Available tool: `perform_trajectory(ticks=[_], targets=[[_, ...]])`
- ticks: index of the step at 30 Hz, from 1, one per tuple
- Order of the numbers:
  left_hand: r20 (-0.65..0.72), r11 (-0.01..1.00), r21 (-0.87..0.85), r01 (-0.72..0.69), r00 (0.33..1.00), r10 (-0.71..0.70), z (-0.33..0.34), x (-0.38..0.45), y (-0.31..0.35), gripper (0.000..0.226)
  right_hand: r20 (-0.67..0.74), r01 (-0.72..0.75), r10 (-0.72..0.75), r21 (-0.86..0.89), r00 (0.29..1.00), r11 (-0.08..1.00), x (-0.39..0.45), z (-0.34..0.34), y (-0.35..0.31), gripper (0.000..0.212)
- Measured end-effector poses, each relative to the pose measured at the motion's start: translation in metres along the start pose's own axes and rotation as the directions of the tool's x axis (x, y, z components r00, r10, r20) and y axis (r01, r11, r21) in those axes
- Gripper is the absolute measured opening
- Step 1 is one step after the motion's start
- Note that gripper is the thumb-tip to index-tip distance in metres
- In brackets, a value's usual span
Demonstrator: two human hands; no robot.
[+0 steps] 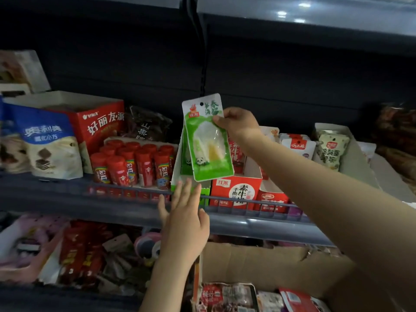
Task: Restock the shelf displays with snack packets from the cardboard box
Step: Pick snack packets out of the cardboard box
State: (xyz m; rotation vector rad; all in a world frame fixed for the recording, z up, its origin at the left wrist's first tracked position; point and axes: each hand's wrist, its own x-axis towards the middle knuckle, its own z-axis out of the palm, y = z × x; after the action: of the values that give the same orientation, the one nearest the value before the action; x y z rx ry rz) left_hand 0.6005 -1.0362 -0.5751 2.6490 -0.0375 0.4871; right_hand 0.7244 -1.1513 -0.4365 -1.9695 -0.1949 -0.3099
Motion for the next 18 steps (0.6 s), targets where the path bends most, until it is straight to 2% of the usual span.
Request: perform_trajectory(ticks=[2, 6, 11, 18], targets=[[-0.020, 1.000, 0.007, -0.003, 1.000, 0.004, 0.001, 0.000, 0.000, 0.056, -0.021, 0.006, -0.007, -0.025, 1.000, 1.000, 0.015, 0.008, -0.001, 0.015], [-0.130, 0.997, -0.074, -0.021, 0.991, 0.012, 0.003, 0.001, -0.002, 0.049, -0.058, 0.000, -0.002, -0.041, 0.998, 0.999, 0.031, 0.024, -0.002, 0.032], [-0.205, 0.994, -0.094, -0.062, 0.978, 0.042, 0.013, 0.003, -0.009, 0.043, -0.068, -0.031, 0.028, -0.038, 0.997, 0.999, 0.038, 0.035, 0.004, 0.026], [-0.227, 0.994, 0.013, -0.108, 0.968, 0.108, 0.017, 0.005, -0.014, 0.049, -0.106, 0.003, -0.005, -0.021, 0.994, 1.000, 0.043, 0.031, 0.002, 0.023]])
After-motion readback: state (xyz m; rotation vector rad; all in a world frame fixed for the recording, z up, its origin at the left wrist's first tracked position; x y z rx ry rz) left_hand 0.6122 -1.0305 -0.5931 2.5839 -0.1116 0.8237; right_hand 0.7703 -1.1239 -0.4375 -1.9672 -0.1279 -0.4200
